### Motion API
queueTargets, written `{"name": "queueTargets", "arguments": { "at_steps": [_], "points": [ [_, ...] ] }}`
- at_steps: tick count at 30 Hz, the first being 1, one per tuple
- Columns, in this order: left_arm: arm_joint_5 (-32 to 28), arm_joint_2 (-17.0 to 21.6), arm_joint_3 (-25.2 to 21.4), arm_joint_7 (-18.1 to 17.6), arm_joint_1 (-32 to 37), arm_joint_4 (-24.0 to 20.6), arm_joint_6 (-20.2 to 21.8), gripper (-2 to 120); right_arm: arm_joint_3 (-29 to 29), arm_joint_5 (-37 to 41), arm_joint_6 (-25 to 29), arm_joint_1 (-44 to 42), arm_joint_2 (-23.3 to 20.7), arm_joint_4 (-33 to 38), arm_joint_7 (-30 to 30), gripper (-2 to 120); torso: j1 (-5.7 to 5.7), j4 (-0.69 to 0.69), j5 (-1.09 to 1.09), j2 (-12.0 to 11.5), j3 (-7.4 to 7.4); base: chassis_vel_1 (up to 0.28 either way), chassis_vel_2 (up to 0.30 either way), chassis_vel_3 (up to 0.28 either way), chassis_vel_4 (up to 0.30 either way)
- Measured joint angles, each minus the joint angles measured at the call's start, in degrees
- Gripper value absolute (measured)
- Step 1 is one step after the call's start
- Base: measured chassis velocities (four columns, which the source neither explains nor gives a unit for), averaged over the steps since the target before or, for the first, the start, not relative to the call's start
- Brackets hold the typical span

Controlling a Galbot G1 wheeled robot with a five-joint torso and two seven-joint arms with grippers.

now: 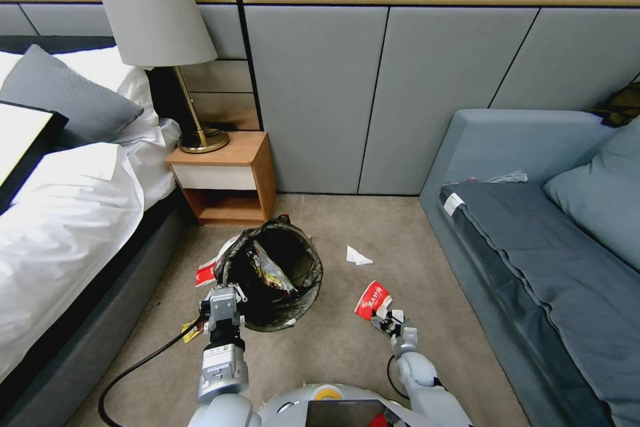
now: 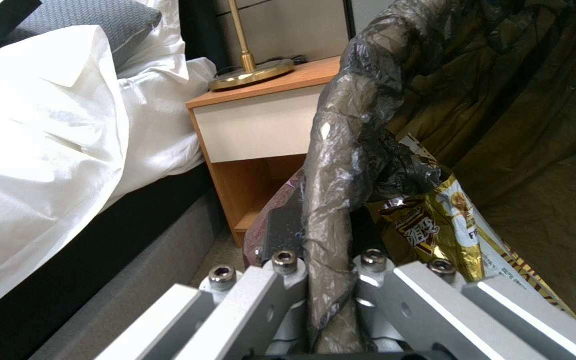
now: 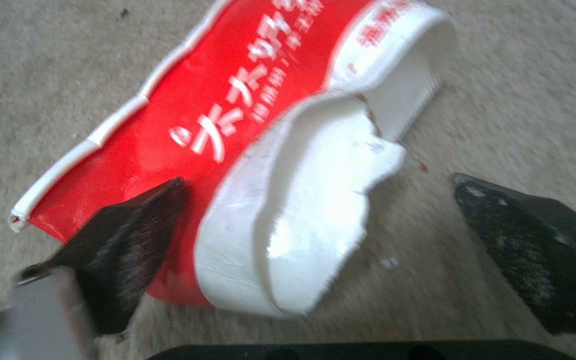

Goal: Pick up the trash bin, then pick up the garbage from the floor and place it into the trash bin.

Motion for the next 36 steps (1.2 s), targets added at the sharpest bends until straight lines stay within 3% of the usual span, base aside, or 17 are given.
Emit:
{"name": "queueTargets", "arguments": {
  "at_steps": [17,29,36],
  "points": [
    [0.0,0.0,0.1,-0.1,0.0,0.2,-0.1,0,0.1,-0.6,1.0,1.0,-0.8,-0.8,-0.5,52,0.00,0.06,0.09,0.0,0.00,0.000,0.000,0.000,0.000],
    [0.0,0.3,0.1,-0.2,0.0,0.0,-0.1,0,0.2,-1.5,1.1,1.0,-1.1,-0.3,-0.4,25,0.00,0.02,0.07,0.0,0.01,0.000,0.000,0.000,0.000],
    [0.0,0.3,0.2,-0.2,-0.1,0.0,-0.1,0,0.4,-2.1,1.4,0.7,-1.4,0.5,-0.3,19,0.00,0.02,0.08,0.0,0.01,0.000,0.000,0.000,0.000]
  ]
}}
